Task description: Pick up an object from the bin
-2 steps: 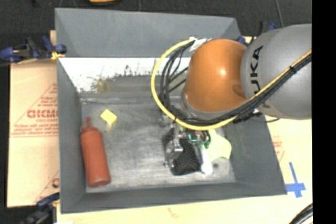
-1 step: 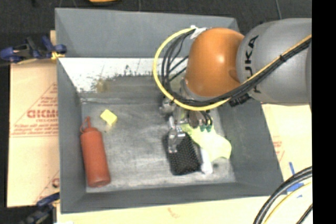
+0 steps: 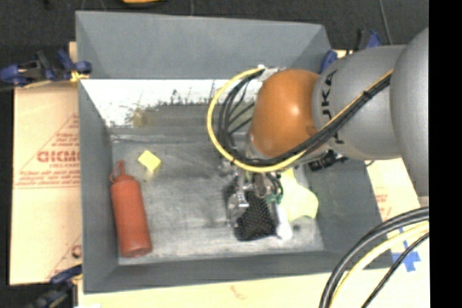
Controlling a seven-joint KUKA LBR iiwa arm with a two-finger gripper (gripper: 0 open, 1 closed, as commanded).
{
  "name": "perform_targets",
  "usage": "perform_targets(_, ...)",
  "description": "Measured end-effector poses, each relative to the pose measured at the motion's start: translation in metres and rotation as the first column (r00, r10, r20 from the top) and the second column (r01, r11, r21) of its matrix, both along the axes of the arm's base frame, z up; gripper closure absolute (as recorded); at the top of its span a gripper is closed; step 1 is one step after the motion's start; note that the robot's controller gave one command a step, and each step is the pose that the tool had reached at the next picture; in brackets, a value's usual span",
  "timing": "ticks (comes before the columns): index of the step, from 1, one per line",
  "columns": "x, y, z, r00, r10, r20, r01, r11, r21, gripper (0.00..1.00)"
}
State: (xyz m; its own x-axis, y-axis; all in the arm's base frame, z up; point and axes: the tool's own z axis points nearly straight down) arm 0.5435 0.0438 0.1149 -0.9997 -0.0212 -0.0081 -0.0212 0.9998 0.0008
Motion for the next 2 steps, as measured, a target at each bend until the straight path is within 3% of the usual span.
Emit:
perform_targets(1, -0.011, -0.029, -0.012, 1.000, 0.004, -0.020, -0.004, 1.000, 0.000, 0.00)
perform_targets(2, 0.048, -0.043, -0.004, 0.879, 0.477, -0.022, -0.477, 0.879, 0.005, 1.00)
